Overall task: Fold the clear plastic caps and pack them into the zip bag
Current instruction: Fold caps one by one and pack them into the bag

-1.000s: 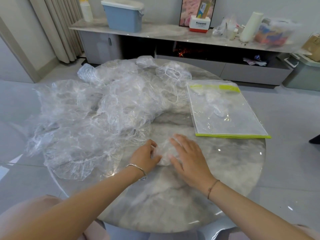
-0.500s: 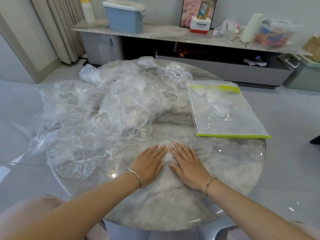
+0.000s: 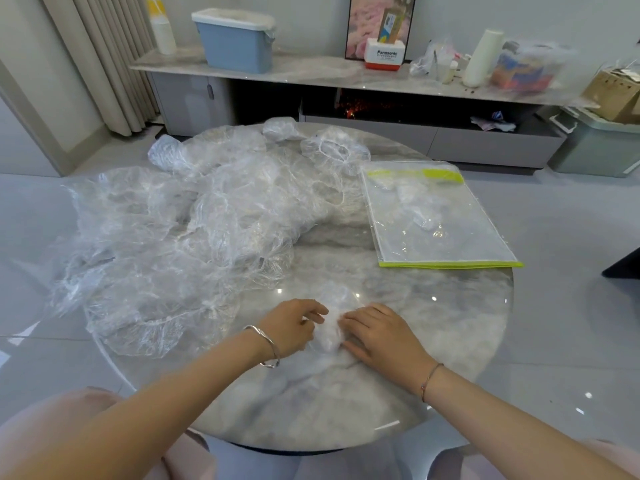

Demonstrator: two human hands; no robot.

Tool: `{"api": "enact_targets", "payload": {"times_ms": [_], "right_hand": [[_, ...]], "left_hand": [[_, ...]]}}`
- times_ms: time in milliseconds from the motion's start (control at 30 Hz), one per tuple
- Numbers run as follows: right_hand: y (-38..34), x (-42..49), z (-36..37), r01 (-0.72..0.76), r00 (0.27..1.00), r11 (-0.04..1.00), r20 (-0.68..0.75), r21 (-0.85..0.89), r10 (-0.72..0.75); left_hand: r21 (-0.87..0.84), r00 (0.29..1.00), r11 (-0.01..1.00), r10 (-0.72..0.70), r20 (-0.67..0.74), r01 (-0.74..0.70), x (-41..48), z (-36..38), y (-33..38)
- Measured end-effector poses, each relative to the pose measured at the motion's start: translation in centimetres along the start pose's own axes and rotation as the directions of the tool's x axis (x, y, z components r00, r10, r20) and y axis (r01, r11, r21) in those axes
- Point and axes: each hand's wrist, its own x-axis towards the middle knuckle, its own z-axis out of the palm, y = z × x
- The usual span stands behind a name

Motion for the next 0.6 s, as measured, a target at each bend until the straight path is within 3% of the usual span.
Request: {"api": "enact_targets", "payload": {"times_ms": [100,167,267,400,600], "right_hand": [[0.0,-0.1,-0.5,-0.151,0.988,0.979,0.037,0.135,0.147],[0.0,0.0,-1.0,-0.342,0.940,0.889,0.095,0.306,0.329],[0.0,0.2,-1.3,-0.540,0.833,0.676,0.205,0.501,0.514],[0.4,0.9,-0.9,-0.626,0.746,0.493,0.281,0.604,0.603],[1.0,1.9,-0.6,-0.661,0.727,0.536,0.269,0.525,0.632]], "left_hand": [[0.289,0.997,0.954,0.069,0.047,-0.080,0.0,-0.8,-0.4],[0.376,0.994,0.920,0.093,0.057,-0.107,0.3,-1.0,-0.9],[0.319,0.997,0.946,0.076,-0.021,-0.066,0.7,-0.5,-1.5],[0.214,0.984,0.977,0.049,-0.173,-0.011,1.4,0.6,-1.5],[0.077,0.962,0.994,-0.048,-0.270,0.072,2.1,1.1,-1.6]]}}
